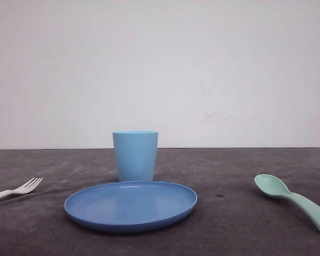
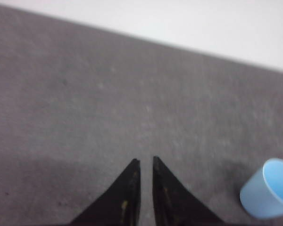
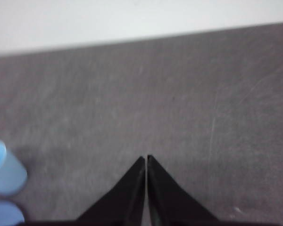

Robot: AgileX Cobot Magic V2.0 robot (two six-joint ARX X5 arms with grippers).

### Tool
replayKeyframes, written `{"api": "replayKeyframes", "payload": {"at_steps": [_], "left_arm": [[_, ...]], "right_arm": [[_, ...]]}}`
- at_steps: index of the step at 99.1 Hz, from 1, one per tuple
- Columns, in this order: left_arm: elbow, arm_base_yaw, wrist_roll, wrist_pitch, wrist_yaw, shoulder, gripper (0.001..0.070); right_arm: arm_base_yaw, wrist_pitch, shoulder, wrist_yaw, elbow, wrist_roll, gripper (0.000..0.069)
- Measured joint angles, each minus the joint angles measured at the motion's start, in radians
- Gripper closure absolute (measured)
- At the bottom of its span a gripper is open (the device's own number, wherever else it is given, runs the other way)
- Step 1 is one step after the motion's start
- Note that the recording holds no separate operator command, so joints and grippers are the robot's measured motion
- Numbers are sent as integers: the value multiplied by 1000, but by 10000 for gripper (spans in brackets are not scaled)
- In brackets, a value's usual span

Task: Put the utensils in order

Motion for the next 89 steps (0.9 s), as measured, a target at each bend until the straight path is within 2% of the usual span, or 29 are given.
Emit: {"api": "replayKeyframes", "payload": {"at_steps": [8, 16, 24, 36, 63, 89], "left_arm": [[9, -12, 8, -28, 3, 46, 569], [9, -29, 14, -48, 20, 80, 417], [9, -57, 15, -76, 48, 116, 348], [10, -117, 15, -115, 52, 183, 328], [11, -252, 15, -135, 50, 389, 327], [11, -315, 19, -119, -21, 549, 327]], "right_arm": [[14, -17, 26, 0, 9, -23, 646], [23, -26, 37, 0, 9, -27, 510], [26, -30, 43, 0, 9, -27, 408], [30, -30, 43, 0, 10, -28, 370], [30, -49, 43, 0, 10, -30, 363], [30, -54, 43, 0, 10, -30, 363]]}}
